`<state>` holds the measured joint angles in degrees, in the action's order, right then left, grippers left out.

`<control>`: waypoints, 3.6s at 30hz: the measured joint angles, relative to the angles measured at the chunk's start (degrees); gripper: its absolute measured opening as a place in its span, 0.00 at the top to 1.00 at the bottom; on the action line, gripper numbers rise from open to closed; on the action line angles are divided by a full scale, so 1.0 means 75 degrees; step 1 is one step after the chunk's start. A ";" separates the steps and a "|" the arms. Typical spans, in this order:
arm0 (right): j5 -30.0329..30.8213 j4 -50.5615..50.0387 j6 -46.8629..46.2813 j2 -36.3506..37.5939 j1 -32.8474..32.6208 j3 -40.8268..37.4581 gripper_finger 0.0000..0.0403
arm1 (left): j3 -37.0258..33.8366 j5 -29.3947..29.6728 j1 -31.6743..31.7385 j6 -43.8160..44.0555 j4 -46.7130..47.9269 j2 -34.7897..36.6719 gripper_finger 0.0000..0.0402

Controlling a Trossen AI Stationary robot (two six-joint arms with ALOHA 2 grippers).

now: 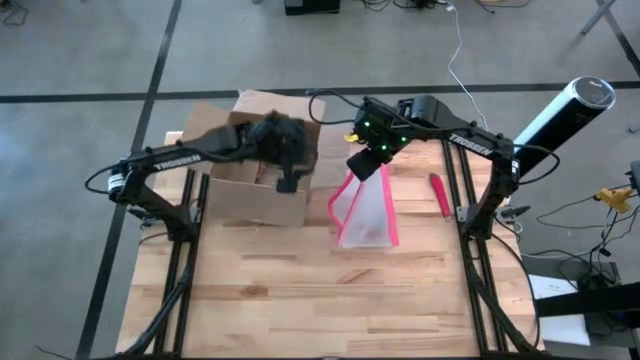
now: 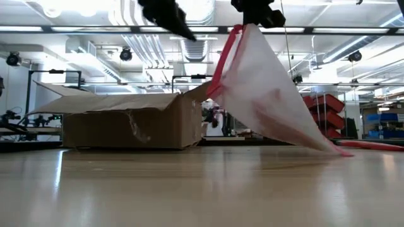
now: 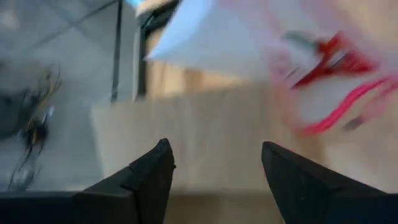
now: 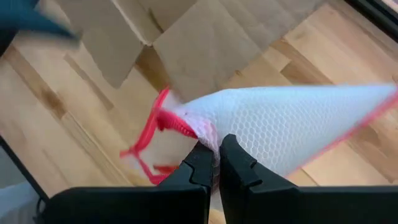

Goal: Unpack boxes
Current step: Put the orange candy into the zip bag

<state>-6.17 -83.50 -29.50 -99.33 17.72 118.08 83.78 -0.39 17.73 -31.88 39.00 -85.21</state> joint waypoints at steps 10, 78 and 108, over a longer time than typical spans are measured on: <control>0.0050 0.0043 0.0020 0.0000 -0.0117 -0.0139 1.00 | -0.1053 -0.0872 0.3548 0.0794 0.1071 0.0039 0.53; -0.0519 0.1092 0.0593 0.0340 -0.0073 -0.2396 1.00 | -0.3352 -0.2701 0.3543 -0.0320 0.1364 -0.0168 0.52; -0.0495 0.1176 0.1329 0.0341 -0.0058 -0.2404 1.00 | -0.2590 0.2406 0.3879 0.4026 0.3310 0.1539 0.45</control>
<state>-9.89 -74.69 -19.53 -96.77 17.28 100.05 64.36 17.66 46.82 -1.69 63.83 -73.67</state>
